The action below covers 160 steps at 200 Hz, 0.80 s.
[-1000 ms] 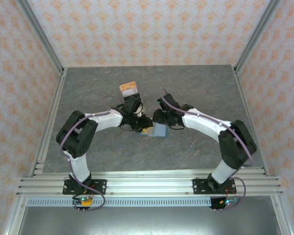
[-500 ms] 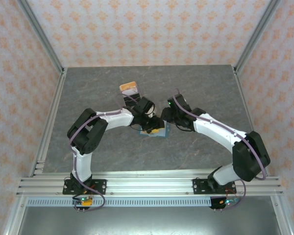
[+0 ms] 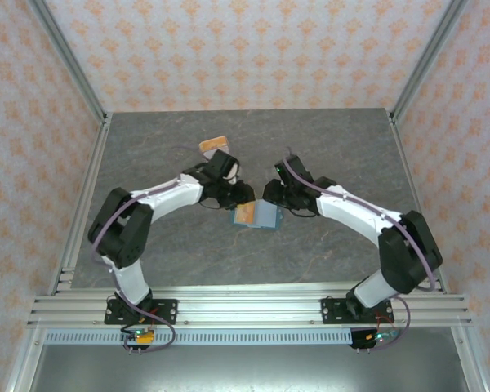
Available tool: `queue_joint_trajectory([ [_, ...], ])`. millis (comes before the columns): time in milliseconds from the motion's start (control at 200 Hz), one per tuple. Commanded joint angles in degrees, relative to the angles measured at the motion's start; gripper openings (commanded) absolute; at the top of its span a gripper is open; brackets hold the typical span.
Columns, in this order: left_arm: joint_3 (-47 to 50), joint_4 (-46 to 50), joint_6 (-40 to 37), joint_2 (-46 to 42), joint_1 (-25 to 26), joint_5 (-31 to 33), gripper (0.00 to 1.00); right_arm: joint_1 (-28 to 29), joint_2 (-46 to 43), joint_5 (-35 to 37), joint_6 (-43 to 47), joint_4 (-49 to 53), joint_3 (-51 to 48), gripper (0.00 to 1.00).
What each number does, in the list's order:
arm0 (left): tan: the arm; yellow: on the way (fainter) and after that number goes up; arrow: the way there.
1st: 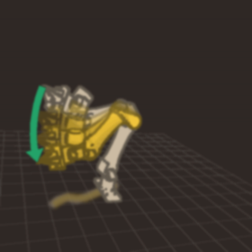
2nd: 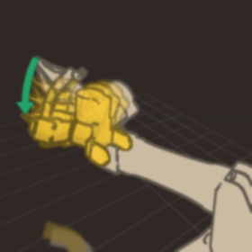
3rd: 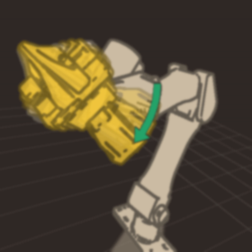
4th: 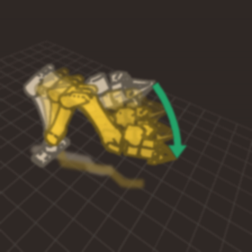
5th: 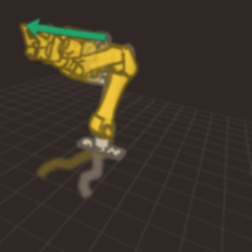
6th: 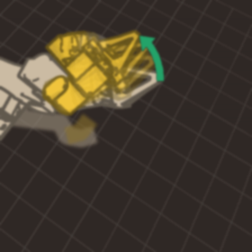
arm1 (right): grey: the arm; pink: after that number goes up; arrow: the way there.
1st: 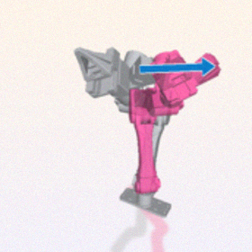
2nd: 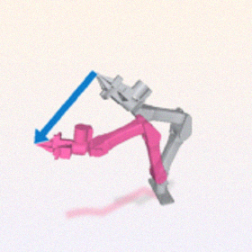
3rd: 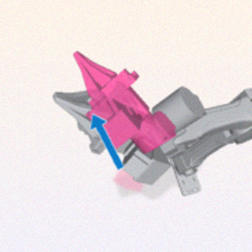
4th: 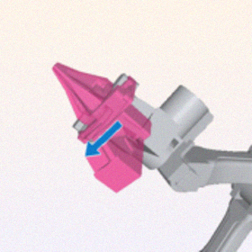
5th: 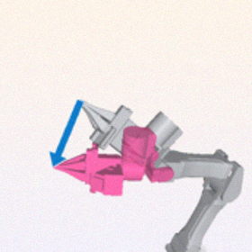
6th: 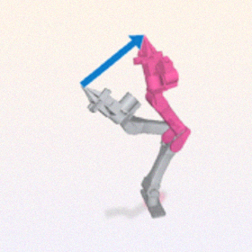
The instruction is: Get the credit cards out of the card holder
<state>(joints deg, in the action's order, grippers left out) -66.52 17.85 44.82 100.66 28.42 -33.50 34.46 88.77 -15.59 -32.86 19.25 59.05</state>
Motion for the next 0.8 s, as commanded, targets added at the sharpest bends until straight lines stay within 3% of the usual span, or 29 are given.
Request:
queue_joint_trajectory([
  [0,3.0,4.1,-1.0,-2.3,-2.2,5.3,0.27,0.0,3.4,-6.0,-2.0,-2.4,2.0,0.34],
  [320,2.9,2.5,0.2,0.8,-2.7,6.9,0.22,0.3,11.4,-7.7,-10.5,-7.2,2.6,0.27],
  [796,-1.9,2.9,0.1,6.7,-1.5,8.1,0.15,0.9,16.1,-10.1,-11.2,-8.7,4.0,0.21],
])
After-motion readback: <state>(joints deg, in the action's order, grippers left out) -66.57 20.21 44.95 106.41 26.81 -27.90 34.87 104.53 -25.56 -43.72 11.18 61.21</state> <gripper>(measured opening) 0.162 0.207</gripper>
